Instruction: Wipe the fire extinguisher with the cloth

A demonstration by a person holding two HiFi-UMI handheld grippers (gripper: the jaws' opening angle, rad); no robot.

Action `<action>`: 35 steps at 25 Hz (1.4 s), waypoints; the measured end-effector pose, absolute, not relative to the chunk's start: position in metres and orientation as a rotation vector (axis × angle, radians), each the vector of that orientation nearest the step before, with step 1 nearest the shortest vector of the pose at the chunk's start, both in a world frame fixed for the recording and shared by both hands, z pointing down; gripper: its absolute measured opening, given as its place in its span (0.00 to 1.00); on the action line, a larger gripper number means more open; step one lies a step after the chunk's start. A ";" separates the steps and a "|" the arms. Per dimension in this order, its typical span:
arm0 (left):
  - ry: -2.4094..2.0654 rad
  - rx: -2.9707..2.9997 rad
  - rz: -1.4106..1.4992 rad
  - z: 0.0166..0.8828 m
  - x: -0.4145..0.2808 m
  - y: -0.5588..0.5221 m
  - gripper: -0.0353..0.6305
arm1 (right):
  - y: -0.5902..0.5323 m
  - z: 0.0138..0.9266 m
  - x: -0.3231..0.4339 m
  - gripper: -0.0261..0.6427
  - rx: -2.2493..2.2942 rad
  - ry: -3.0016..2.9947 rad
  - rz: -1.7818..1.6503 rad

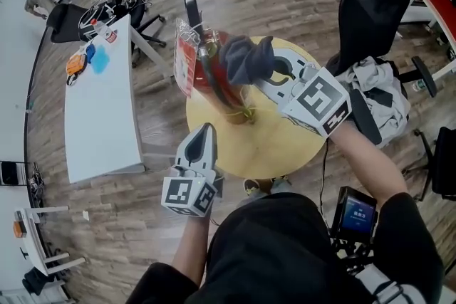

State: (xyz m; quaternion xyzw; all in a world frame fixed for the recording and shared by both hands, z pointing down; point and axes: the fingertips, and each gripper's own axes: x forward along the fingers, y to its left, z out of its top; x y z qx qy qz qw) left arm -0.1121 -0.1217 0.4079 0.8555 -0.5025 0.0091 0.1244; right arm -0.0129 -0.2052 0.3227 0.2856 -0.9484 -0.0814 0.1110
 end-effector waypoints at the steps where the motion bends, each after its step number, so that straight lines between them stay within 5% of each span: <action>1: -1.460 2.494 0.030 0.409 -0.111 -0.121 0.09 | -0.206 0.337 -0.012 0.16 0.840 -2.770 -0.210; 10: -1.442 2.488 0.043 0.416 -0.109 -0.118 0.09 | -0.166 0.503 -0.020 0.16 0.604 -2.490 0.088; 35: -1.373 2.571 -0.030 0.395 -0.072 -0.115 0.09 | -0.138 0.390 0.051 0.16 1.114 -2.779 0.071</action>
